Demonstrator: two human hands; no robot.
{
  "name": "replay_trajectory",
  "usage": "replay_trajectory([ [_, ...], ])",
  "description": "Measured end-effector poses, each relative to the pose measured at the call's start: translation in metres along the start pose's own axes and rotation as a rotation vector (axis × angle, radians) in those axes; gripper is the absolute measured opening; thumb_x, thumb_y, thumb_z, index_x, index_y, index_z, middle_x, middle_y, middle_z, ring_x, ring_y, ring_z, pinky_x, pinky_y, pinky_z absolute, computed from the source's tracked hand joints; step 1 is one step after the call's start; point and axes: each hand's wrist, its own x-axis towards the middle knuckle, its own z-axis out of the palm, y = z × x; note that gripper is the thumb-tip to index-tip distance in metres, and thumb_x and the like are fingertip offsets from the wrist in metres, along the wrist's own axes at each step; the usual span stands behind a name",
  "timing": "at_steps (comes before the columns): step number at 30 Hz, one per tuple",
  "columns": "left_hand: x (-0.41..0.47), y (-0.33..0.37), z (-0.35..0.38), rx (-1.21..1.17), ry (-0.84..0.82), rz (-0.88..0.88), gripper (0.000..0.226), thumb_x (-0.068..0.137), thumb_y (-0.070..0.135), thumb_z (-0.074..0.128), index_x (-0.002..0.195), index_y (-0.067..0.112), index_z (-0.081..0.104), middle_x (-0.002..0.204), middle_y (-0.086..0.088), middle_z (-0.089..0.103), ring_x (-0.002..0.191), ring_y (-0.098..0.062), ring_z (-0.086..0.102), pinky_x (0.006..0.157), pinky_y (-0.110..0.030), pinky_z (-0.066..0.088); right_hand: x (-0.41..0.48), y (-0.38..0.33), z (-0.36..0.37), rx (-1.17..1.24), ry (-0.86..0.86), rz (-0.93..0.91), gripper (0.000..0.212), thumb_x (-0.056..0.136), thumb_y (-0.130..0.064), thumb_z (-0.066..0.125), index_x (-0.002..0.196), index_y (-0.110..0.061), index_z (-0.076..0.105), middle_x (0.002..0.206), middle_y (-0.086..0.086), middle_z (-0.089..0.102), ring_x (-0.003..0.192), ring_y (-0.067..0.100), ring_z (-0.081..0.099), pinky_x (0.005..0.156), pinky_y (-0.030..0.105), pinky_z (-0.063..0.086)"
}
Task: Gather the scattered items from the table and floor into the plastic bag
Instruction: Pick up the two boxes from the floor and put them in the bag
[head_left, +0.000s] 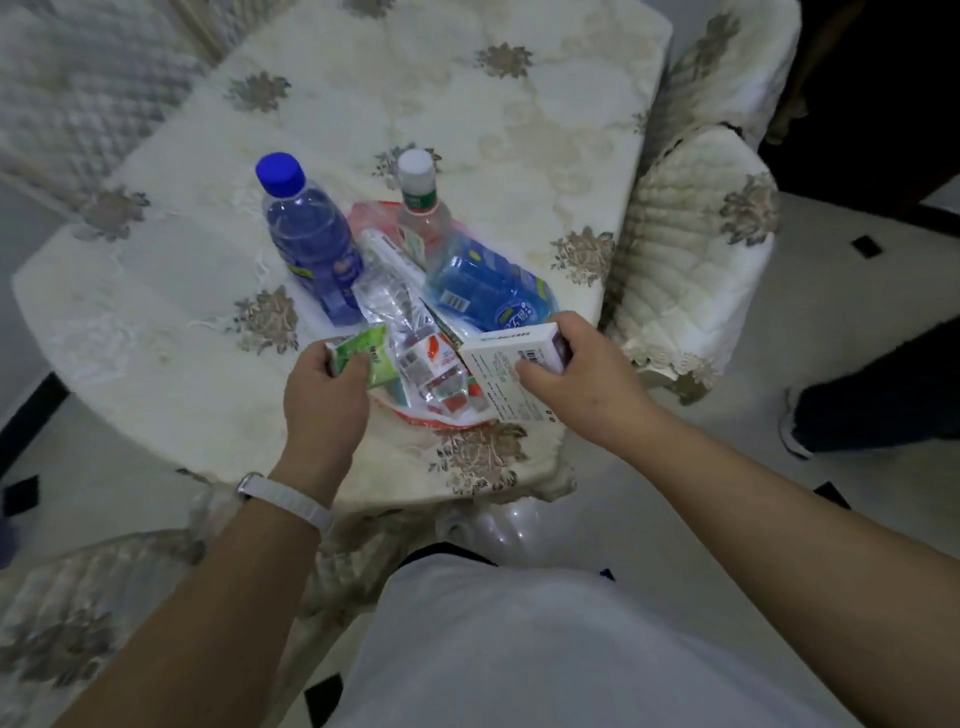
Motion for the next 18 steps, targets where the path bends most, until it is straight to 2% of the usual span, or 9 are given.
replay_trajectory([
  [2,0.025,0.000,-0.001,-0.002,0.016,0.002,0.030,0.085,0.033,0.060,0.088,0.003,0.058,0.088,-0.028,0.060,0.069,-0.023,0.052,0.066,-0.053,0.049,0.020,-0.017,0.006,-0.005,-0.005,-0.015,0.020,0.085,-0.035,0.068,0.098,-0.027,0.055,0.088,-0.009,0.064,0.081,0.009,0.062,0.071,0.035,0.054],
  [4,0.047,0.000,-0.002,0.001,0.018,0.005,0.037,0.087,0.033,0.060,0.088,-0.003,0.053,0.084,-0.030,0.055,0.067,-0.021,0.047,0.060,-0.046,0.040,0.039,-0.033,0.013,-0.014,0.000,-0.027,0.023,0.086,-0.035,0.067,0.100,-0.022,0.055,0.090,-0.007,0.064,0.084,0.012,0.063,0.072,0.036,0.054],
  [6,0.064,0.000,-0.004,0.010,0.019,0.005,0.037,0.091,0.030,0.060,0.091,-0.006,0.052,0.084,-0.030,0.054,0.068,-0.020,0.045,0.062,-0.038,0.035,0.056,-0.046,0.023,-0.036,0.014,-0.037,0.028,0.085,-0.038,0.066,0.101,-0.018,0.054,0.090,-0.003,0.064,0.084,0.018,0.063,0.073,0.042,0.054],
  [8,0.079,0.000,-0.004,0.002,0.010,-0.011,0.031,0.092,0.029,0.059,0.094,-0.002,0.055,0.084,-0.024,0.055,0.068,-0.019,0.045,0.063,-0.035,0.035,0.073,-0.056,0.032,-0.059,0.049,-0.051,0.030,0.083,-0.044,0.064,0.098,-0.021,0.052,0.088,-0.004,0.064,0.082,0.019,0.063,0.073,0.046,0.054],
  [9,0.084,0.001,-0.004,-0.002,0.002,-0.010,0.024,0.093,0.027,0.058,0.094,0.003,0.057,0.083,-0.016,0.056,0.070,-0.018,0.046,0.064,-0.033,0.036,0.079,-0.062,0.035,-0.066,0.067,-0.060,0.028,0.083,-0.045,0.063,0.097,-0.024,0.050,0.088,-0.007,0.064,0.082,0.017,0.063,0.073,0.046,0.054],
  [11,0.093,0.001,-0.002,-0.014,-0.001,-0.008,0.011,0.094,0.024,0.059,0.100,0.015,0.059,0.093,-0.003,0.062,0.079,-0.016,0.055,0.069,-0.029,0.041,0.094,-0.072,0.040,-0.063,0.093,-0.084,0.026,0.084,-0.044,0.063,0.098,-0.027,0.049,0.089,-0.010,0.063,0.082,0.014,0.062,0.073,0.044,0.054],
  [14,0.099,-0.002,0.005,-0.017,-0.022,-0.022,0.024,0.094,0.020,0.060,0.117,0.012,0.063,0.104,-0.003,0.066,0.091,-0.016,0.060,0.071,-0.021,0.043,0.114,-0.087,0.047,-0.031,0.096,-0.133,0.026,0.088,-0.038,0.064,0.101,-0.023,0.047,0.090,-0.007,0.062,0.080,0.013,0.060,0.071,0.042,0.053],
  [18,0.097,-0.004,0.009,0.026,-0.061,-0.022,0.021,0.094,0.019,0.062,0.114,0.016,0.065,0.097,0.004,0.066,0.093,-0.017,0.063,0.079,-0.027,0.045,0.139,-0.101,0.060,0.044,0.094,-0.179,0.032,0.090,-0.033,0.066,0.110,-0.024,0.043,0.090,-0.014,0.059,0.080,0.003,0.060,0.071,0.036,0.055],
])
